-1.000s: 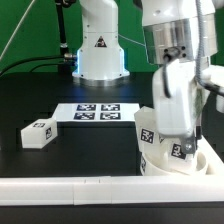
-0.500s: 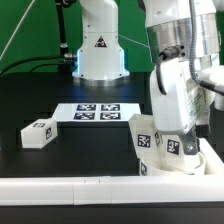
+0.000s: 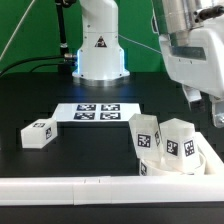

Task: Assemble stool

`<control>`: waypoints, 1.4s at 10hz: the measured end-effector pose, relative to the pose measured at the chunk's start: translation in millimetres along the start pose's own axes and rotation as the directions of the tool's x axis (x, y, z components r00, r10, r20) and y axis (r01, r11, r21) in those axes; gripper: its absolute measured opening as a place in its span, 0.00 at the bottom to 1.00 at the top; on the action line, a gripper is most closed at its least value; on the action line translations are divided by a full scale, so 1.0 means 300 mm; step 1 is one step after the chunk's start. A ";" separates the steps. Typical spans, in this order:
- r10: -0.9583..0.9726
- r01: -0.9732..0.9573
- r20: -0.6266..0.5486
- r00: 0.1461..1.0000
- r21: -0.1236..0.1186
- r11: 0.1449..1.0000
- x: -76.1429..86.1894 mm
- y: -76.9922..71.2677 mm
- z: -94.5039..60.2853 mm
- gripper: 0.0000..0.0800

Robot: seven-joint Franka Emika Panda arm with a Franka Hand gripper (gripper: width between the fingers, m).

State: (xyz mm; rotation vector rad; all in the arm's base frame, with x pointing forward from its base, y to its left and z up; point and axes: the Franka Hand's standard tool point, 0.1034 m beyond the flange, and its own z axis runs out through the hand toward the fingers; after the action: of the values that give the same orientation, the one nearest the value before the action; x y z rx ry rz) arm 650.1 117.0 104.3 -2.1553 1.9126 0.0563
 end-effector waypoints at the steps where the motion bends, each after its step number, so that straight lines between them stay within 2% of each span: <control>1: -0.038 0.038 0.000 0.999 -0.003 0.999 0.001 0.003 0.005 0.81; 3: -0.225 0.225 -0.003 0.974 -0.011 0.974 0.005 0.006 0.005 0.81; 4: -0.469 0.468 -0.005 0.883 -0.038 0.883 0.014 0.008 -0.002 0.81; 6: -0.728 0.726 0.000 0.686 -0.073 0.684 0.010 -0.007 -0.020 0.81; 9: -0.834 0.833 0.015 0.551 -0.075 0.549 0.017 0.001 -0.014 0.81; 12: -0.927 0.925 0.028 0.374 -0.079 0.371 0.031 0.002 -0.014 0.81; 14: -0.927 0.925 0.028 0.374 -0.079 0.371 0.031 0.002 -0.014 0.81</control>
Offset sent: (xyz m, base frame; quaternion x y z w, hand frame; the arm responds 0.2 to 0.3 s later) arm -0.0033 -0.0012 0.0057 -0.0518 -0.0114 -0.5244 0.8498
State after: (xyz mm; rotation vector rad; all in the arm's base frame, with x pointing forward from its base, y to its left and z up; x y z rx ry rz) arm 650.1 106.9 106.5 -2.9522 0.3908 -0.1112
